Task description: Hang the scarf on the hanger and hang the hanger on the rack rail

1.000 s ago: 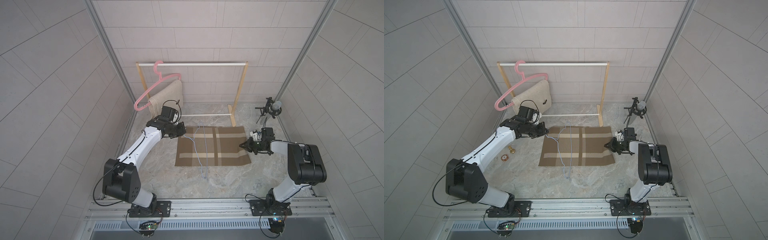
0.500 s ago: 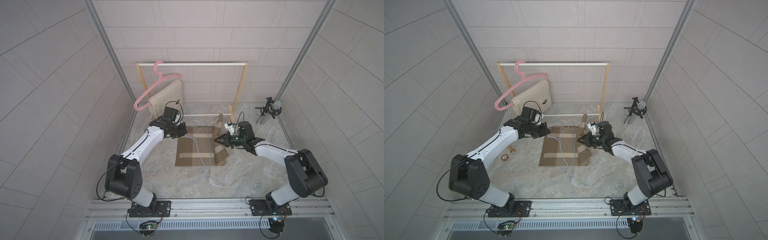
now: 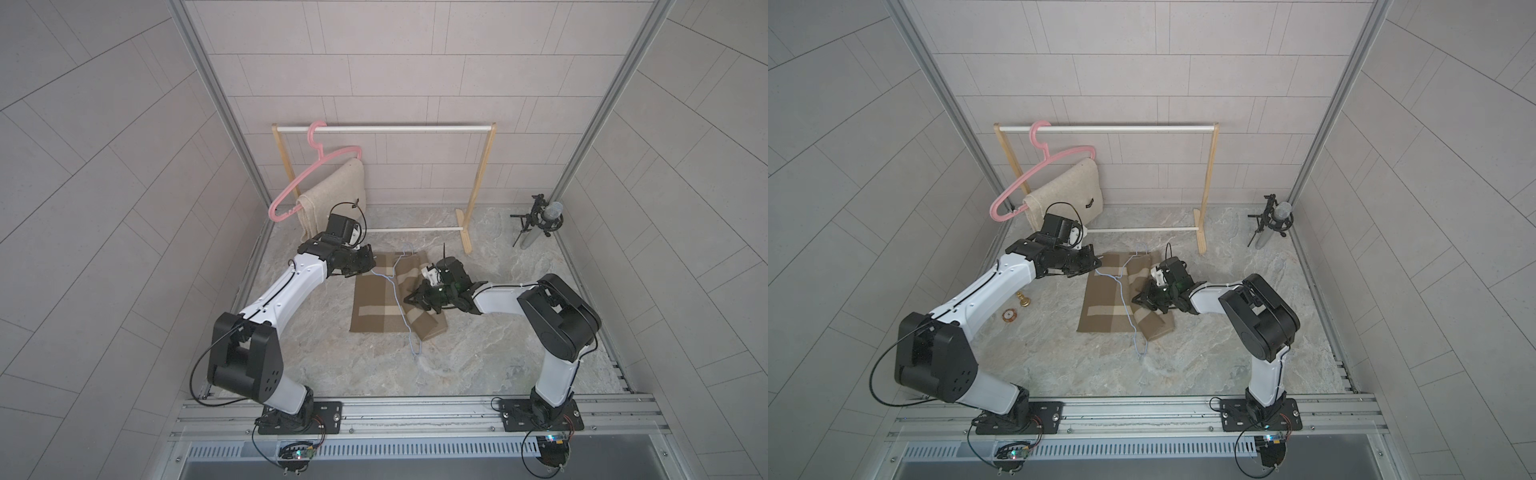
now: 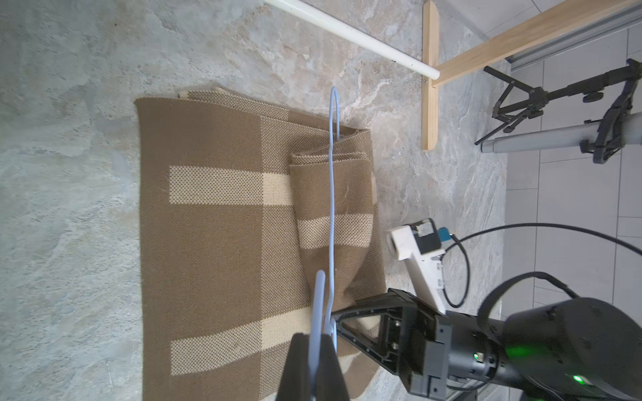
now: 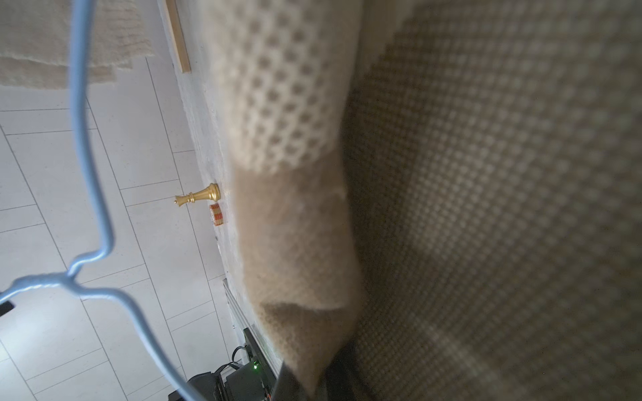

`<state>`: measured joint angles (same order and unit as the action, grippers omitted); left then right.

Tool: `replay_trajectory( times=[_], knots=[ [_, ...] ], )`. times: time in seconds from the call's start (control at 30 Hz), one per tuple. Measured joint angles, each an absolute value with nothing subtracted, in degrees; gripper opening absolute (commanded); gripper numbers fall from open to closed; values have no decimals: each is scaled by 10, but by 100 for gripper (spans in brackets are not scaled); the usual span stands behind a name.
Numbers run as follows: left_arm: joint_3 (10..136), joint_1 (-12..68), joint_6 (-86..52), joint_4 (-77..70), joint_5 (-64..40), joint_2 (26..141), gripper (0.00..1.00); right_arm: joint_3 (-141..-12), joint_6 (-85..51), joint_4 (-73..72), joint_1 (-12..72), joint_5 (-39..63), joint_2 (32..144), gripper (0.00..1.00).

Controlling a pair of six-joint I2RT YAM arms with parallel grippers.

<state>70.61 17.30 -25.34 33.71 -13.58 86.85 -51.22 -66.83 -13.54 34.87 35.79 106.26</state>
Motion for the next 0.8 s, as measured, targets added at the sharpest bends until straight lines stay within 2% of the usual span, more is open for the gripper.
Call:
replay_trajectory(
  times=[0.3,0.37,0.57,0.8],
  knots=[
    [730,214,-267,345,-142,853,0,-548,-725,-220,374,364,1133,0],
    [730,217,-271,347,-146,846,0,-565,-728,-230,376,364,1139,5],
    [739,219,-273,352,-150,844,0,-586,-716,-236,379,360,1131,33],
    [759,219,-262,376,-130,845,0,-536,-652,-128,355,341,1024,49]
  ],
)
